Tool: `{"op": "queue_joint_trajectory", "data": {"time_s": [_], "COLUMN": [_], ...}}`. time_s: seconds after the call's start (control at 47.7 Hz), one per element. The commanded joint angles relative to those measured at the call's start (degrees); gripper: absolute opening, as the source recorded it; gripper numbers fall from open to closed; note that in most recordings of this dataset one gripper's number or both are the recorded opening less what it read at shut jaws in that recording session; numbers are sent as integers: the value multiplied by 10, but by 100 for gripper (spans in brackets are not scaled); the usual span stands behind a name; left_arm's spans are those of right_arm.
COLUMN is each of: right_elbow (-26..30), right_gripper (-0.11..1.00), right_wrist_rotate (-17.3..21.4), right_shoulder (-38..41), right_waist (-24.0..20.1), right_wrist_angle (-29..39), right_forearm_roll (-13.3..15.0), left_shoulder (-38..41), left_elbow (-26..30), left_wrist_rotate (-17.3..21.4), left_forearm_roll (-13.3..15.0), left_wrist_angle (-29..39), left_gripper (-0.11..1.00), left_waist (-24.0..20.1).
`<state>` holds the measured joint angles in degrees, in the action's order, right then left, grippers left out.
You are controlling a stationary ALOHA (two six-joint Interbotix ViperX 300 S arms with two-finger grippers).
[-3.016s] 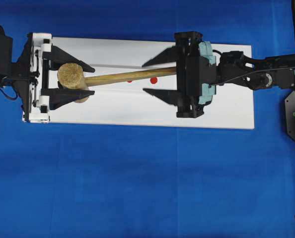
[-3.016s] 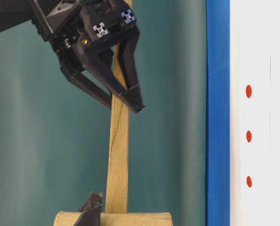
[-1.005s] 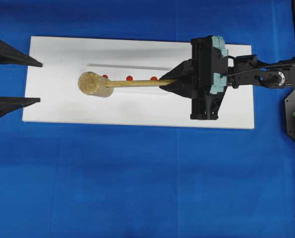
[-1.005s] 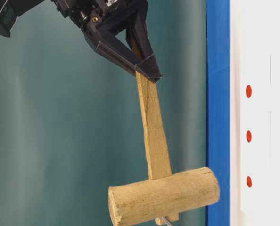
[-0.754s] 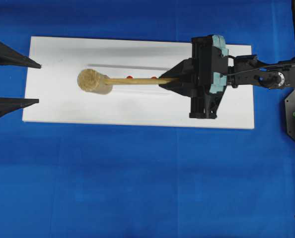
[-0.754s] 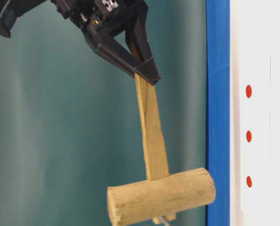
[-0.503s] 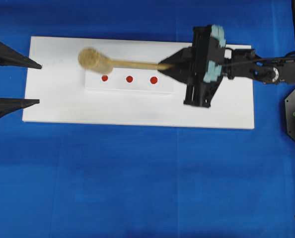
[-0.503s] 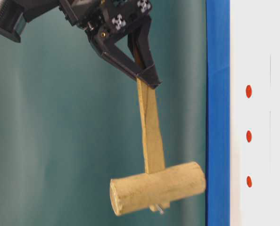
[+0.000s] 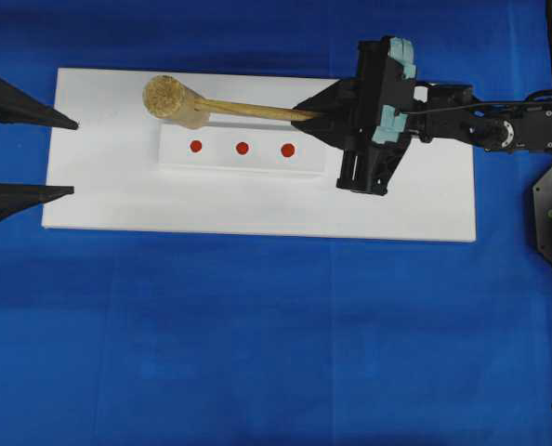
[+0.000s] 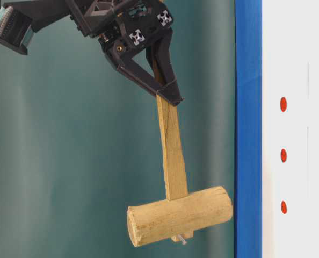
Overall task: Hit the mark with a hammer.
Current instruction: 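Swing the mallet head down onto the red dots with the right gripper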
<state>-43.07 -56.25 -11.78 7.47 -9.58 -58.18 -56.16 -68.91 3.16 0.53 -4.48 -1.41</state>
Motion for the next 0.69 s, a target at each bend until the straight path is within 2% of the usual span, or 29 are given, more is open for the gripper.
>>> {"op": "queue_joint_trajectory", "data": {"time_s": [0.0, 0.147, 0.356, 0.67], "right_elbow": [19, 14, 7, 6], "right_gripper": [4, 4, 4, 4], "right_wrist_rotate": [-1, 1, 1, -1], "right_shoulder": [-2, 30, 117, 104], "right_waist": [-1, -9, -12, -13], "right_wrist_angle": [-3, 4, 0, -11], "right_forearm_roll": [0, -5, -56, -60], "left_shoulder": [5, 5, 5, 5], "left_elbow": [4, 4, 2, 1], "left_wrist_rotate": [-1, -1, -1, -1], "left_forearm_roll": [1, 1, 1, 1], "left_wrist_angle": [-2, -2, -2, -2], "left_gripper": [85, 85, 85, 85], "left_waist": [-1, -1, -2, -2]}}
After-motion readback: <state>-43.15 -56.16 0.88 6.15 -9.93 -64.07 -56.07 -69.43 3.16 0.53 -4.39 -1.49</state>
